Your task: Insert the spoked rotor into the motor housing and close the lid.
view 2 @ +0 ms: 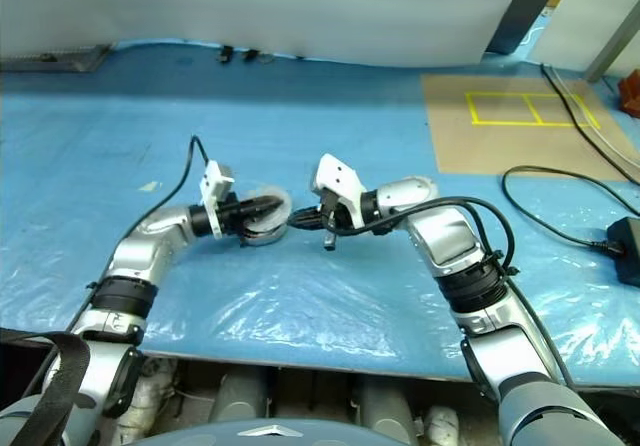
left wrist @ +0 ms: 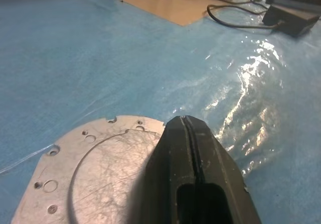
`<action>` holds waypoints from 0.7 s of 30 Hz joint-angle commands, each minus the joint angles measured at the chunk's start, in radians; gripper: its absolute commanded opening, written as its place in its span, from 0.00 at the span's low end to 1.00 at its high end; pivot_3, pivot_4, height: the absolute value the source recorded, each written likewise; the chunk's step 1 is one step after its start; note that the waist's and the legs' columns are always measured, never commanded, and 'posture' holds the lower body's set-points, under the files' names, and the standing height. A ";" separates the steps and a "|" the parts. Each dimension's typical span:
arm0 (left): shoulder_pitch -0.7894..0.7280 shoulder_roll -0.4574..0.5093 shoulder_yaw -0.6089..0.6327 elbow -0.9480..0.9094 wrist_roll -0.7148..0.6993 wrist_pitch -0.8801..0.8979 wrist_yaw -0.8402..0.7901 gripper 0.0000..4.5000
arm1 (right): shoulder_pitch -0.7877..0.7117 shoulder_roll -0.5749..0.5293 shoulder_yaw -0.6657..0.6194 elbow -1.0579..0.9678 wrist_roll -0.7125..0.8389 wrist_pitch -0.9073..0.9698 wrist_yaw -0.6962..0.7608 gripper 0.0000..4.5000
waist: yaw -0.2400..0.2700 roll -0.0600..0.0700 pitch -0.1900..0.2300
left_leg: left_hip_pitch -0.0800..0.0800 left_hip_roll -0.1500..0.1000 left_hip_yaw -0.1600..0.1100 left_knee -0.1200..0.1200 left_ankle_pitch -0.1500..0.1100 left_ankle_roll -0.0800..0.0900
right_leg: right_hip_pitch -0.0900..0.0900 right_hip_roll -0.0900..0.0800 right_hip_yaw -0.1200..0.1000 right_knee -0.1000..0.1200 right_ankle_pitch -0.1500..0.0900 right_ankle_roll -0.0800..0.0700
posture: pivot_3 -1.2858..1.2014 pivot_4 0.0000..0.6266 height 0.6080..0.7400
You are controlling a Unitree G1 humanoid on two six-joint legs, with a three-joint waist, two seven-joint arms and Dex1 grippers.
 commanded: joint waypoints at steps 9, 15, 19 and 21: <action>0.185 0.049 0.079 -0.244 0.013 -0.109 0.144 0.00 | -0.148 0.221 -0.067 0.240 -0.043 -0.128 -0.265 0.01 | -0.026 0.001 0.000 | 0.000 0.000 0.000 -0.001 0.000 0.000 | 0.000 0.000 0.000 -0.001 0.000 0.000 | 0.52 0.24 1.00; 0.422 0.049 0.176 -0.489 -0.027 -0.123 0.247 0.00 | -0.198 0.318 -0.025 0.397 -0.112 -0.238 -0.331 0.21 | -0.046 0.002 0.000 | -0.001 0.000 0.001 -0.006 0.000 0.000 | -0.002 0.000 0.000 -0.004 0.000 -0.001 | 0.52 0.24 1.00; 0.569 0.025 0.226 -0.636 -0.052 -0.113 0.334 0.00 | -0.226 0.354 0.007 0.504 -0.147 -0.292 -0.323 0.53 | -0.049 0.002 0.000 | -0.002 0.000 0.001 -0.007 0.000 0.000 | -0.002 0.000 0.000 -0.006 -0.001 -0.001 | 0.52 0.24 1.00; 0.642 0.011 0.242 -0.686 -0.055 -0.110 0.373 0.00 | -0.234 0.368 0.030 0.545 -0.157 -0.305 -0.297 0.68 | -0.050 0.002 0.001 | -0.002 0.000 0.001 -0.007 0.000 0.000 | -0.002 0.000 0.000 -0.008 -0.001 -0.001 | 0.52 0.24 1.00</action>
